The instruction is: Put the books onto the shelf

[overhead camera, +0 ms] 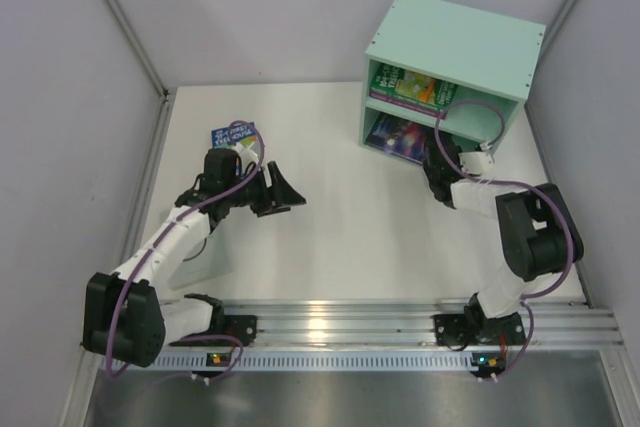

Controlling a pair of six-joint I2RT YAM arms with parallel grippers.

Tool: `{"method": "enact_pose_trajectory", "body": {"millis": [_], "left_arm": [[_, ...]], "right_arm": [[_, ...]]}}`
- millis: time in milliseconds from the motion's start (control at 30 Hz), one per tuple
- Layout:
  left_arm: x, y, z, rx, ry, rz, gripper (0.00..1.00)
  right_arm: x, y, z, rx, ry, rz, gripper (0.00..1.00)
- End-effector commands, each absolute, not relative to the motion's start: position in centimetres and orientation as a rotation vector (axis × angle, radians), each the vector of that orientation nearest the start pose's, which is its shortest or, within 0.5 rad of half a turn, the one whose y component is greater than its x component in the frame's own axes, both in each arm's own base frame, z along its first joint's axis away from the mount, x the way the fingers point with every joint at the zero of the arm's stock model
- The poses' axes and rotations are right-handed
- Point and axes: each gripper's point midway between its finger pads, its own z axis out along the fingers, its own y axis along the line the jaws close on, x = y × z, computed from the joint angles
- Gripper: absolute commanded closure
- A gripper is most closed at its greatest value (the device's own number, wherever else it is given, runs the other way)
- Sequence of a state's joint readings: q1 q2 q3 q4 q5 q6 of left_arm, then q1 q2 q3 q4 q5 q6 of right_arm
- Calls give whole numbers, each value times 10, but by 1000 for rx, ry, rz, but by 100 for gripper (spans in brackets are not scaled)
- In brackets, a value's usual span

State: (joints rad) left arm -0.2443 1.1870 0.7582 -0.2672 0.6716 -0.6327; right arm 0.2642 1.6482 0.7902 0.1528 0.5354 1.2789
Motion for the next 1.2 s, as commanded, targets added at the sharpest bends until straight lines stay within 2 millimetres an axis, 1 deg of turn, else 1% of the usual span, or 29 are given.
{"method": "enact_pose_trajectory", "body": {"millis": [0,200,300,333,367,433,467,533,633,767,1000,1167], "left_arm": [[261,-197,162,-44,2345,-1204,30],[261,-197,161,-47,2348,-1205,30],[261,-197,161,-48,2347,-1203,30],[260,-197,161,-45,2347,-1204,30],[261,-197,161,-49,2346,-1204,30],[262,-196,162,-50,2341,-1197,30],[262,-196,161,-53,2343,-1198,30],[262,-196,162,-53,2341,-1199,30],[262,-196,163,-52,2339,-1199,30],[262,-196,163,-49,2338,-1197,30],[261,-196,161,-49,2344,-1194,30],[261,-196,161,-47,2344,-1197,30]], "right_arm": [[448,50,82,1259,1692,275,68],[450,50,80,1256,1698,280,69],[447,52,81,1265,1692,300,69],[443,53,77,1274,1696,305,70],[443,54,83,1286,1673,340,70],[437,54,80,1305,1670,351,70],[436,54,83,1328,1643,380,70],[430,53,77,1350,1636,386,71],[428,54,76,1383,1616,417,71],[428,54,70,1408,1608,423,71],[435,53,68,1405,1578,430,71],[440,57,60,1420,1581,445,71]]}}
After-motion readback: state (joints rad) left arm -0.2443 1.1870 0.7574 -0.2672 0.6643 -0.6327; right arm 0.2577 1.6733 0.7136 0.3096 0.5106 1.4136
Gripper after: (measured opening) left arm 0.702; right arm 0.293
